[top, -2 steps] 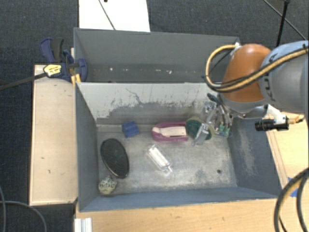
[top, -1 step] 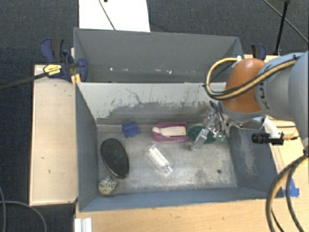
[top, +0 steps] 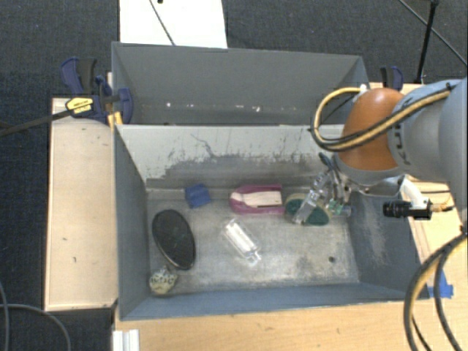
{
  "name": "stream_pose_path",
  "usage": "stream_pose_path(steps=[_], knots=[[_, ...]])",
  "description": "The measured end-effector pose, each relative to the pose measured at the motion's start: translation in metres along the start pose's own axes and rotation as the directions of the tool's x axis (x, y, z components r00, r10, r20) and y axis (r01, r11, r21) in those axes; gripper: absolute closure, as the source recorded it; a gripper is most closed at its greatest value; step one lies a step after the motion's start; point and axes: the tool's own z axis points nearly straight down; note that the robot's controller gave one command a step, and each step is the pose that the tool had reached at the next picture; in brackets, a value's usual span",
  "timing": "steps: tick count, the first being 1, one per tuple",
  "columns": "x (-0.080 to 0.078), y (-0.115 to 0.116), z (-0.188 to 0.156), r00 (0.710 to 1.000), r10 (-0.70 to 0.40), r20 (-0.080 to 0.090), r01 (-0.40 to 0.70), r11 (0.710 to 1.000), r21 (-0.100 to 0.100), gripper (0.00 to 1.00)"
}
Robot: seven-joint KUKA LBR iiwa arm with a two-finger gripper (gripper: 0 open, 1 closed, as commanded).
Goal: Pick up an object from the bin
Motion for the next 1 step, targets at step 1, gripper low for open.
stream_pose_path(steps=[1], knots=[[0.0217,-0.0105,-0.1707,1.0,-0.015,0.001,0.015,1.0,0.001,1.0]])
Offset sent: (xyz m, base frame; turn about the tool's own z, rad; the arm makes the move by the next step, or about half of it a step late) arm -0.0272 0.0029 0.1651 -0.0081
